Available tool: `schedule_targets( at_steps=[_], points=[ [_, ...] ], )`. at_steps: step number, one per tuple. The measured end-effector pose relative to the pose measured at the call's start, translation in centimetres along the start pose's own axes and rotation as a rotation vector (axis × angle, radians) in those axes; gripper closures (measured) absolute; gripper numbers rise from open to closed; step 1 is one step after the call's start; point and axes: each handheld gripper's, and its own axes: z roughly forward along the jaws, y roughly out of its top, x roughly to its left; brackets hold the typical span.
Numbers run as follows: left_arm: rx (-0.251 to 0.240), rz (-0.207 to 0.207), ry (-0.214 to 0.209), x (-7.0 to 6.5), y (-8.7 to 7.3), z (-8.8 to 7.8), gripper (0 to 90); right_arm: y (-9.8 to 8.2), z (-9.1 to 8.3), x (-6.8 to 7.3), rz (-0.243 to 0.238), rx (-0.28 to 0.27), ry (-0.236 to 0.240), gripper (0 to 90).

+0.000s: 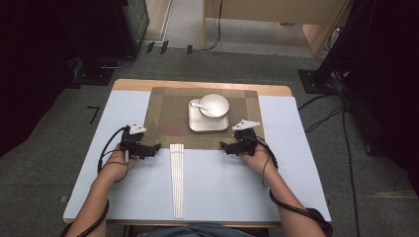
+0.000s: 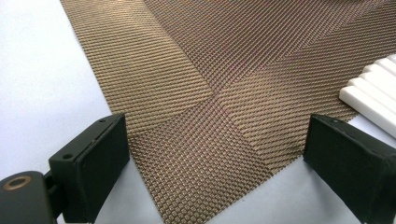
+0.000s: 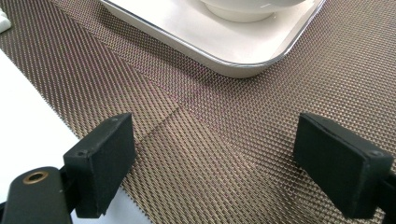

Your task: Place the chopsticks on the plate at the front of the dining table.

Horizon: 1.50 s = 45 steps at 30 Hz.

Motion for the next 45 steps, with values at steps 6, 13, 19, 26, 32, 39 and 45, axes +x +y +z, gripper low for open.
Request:
schedule_targets(
  at_steps=[6, 13, 19, 26, 32, 39, 45],
  points=[
    [0.001, 0.0, 0.0, 0.0, 0.01, 0.01, 6.5, -0.01, 0.0, -0.03, 0.0, -0.002, 0.002, 12.6],
    [0.001, 0.0, 0.0, 0.01, 0.01, 0.01, 6.4, -0.01, 0.0, -0.06, 0.001, -0.003, 0.004, 12.6],
    [0.002, -0.001, -0.002, 0.02, 0.03, 0.04, 6.2, -0.01, 0.01, -0.05, 0.001, -0.003, 0.004, 12.6],
    [0.001, 0.0, -0.001, 0.0, 0.02, 0.03, 6.2, -0.03, 0.01, -0.05, 0.002, -0.004, 0.002, 12.8],
    [0.002, 0.001, 0.002, -0.03, 0.03, 0.03, 6.2, -0.02, 0.01, -0.03, 0.0, -0.003, 0.001, 12.8],
    [0.002, 0.0, 0.001, -0.03, 0.03, 0.04, 6.2, 0.02, 0.0, -0.01, 0.001, -0.001, 0.001, 12.9],
    [0.001, 0.0, 0.002, -0.04, 0.02, 0.03, 6.2, 0.05, -0.11, -0.04, 0.006, 0.0, -0.005, 16.6]
  ],
)
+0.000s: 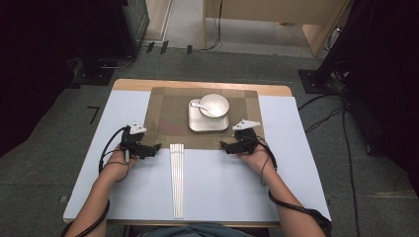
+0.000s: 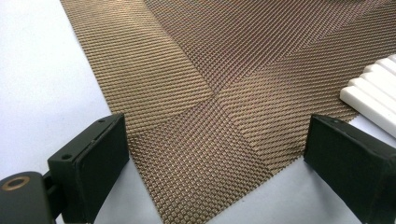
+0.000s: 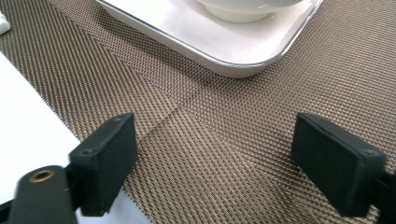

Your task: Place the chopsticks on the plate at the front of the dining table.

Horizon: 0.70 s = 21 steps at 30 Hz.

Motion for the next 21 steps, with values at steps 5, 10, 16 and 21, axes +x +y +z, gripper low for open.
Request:
schedule_targets(
  at_steps=[5, 10, 16, 21],
  points=[
    [0.0, -0.001, -0.001, 0.0, 0.0, 0.0, 6.0, 0.2, -0.3, -0.1, 0.011, 0.011, -0.01, 22.8],
    [0.0, -0.001, 0.0, 0.0, 0.0, 0.0, 6.0, 0.4, -0.6, 0.1, 0.013, 0.005, -0.003, 24.4],
    [0.0, -0.003, -0.001, 0.0, 0.0, 0.0, 5.9, 0.6, -0.7, 0.8, -0.003, 0.016, 0.001, 24.7],
    [0.0, -0.004, -0.002, 0.0, 0.0, 0.1, 5.6, 0.6, -0.7, 1.0, -0.011, 0.014, 0.008, 25.5]
  ],
)
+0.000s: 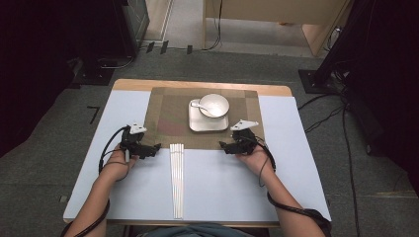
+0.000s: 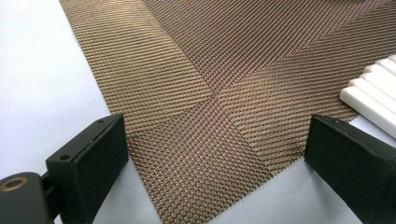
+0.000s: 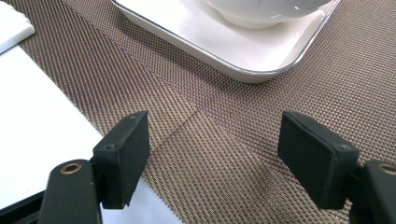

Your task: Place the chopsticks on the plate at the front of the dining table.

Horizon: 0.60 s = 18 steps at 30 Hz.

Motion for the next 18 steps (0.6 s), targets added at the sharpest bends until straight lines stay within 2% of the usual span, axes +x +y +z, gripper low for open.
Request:
schedule_targets(
  at_steps=[18],
  points=[
    [0.001, 0.001, 0.0, 0.0, 0.0, 0.0, 5.2, 0.6, -0.4, 1.2, -0.009, -0.028, 0.033, 27.7]
  ],
)
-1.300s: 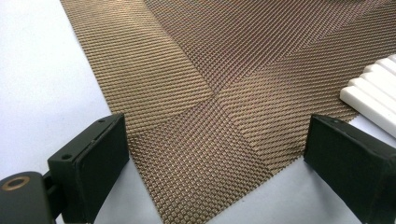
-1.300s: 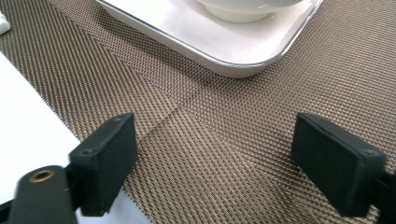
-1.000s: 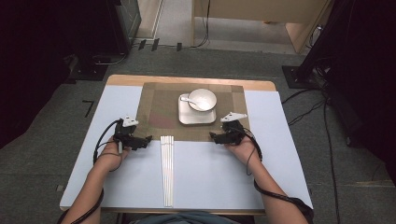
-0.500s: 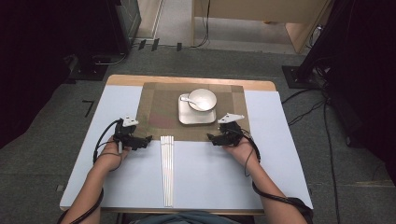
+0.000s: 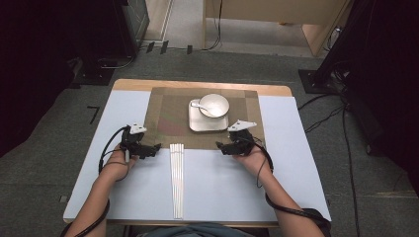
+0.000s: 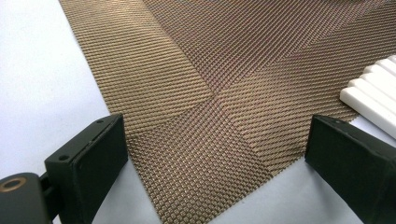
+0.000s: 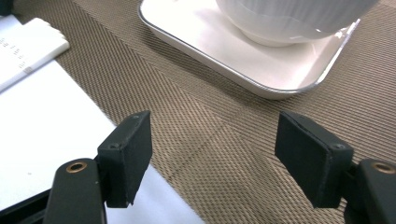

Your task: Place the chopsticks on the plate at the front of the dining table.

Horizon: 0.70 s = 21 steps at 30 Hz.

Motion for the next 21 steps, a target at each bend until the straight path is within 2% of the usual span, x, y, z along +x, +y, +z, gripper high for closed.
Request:
schedule_targets(
  at_steps=[7, 13, 21],
  points=[
    [0.003, 0.0, -0.001, 0.0, 0.0, 0.0, 5.1, 0.1, 0.2, 0.7, -0.002, 0.005, 0.014, 29.2],
    [0.001, -0.001, -0.002, 0.0, 0.0, 0.0, 5.0, 0.6, 0.3, 1.1, -0.018, -0.024, 0.016, 30.3],
    [0.001, -0.001, -0.002, 0.0, 0.0, 0.0, 5.0, 0.8, 0.6, 1.9, -0.029, -0.019, 0.035, 30.4]
  ],
)
